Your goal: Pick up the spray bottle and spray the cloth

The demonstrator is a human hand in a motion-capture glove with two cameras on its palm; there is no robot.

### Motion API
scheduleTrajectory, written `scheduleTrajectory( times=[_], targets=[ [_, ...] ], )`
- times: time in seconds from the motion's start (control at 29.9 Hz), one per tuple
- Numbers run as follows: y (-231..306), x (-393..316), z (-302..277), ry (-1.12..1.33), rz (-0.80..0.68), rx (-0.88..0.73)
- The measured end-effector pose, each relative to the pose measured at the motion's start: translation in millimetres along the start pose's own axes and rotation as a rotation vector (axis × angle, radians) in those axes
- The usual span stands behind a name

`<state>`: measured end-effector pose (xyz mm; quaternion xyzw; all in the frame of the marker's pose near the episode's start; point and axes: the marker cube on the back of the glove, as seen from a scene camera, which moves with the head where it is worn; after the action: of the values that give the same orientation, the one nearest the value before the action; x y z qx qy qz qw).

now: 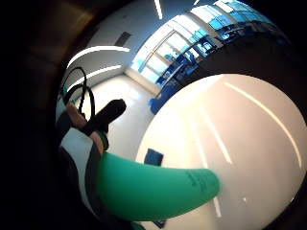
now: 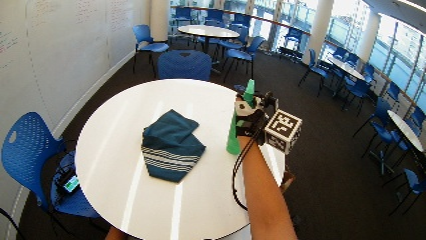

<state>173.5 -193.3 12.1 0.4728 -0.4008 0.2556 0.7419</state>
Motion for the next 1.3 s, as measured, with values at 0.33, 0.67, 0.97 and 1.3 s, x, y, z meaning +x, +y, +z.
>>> scheduleTrajectory(
  times=[0.33, 0.67, 0.97, 1.3],
  targets=[
    [11.2, 0.3, -0.9, 0.196, -0.230, -0.064],
    [20.2, -39.5, 22.8, 0.552, -0.803, -0.137],
    [31.4, -51.5, 39.6, 0.747, -1.090, -0.192],
    [49.2, -70.5, 67.9, 0.896, -1.457, -0.185]
  ],
)
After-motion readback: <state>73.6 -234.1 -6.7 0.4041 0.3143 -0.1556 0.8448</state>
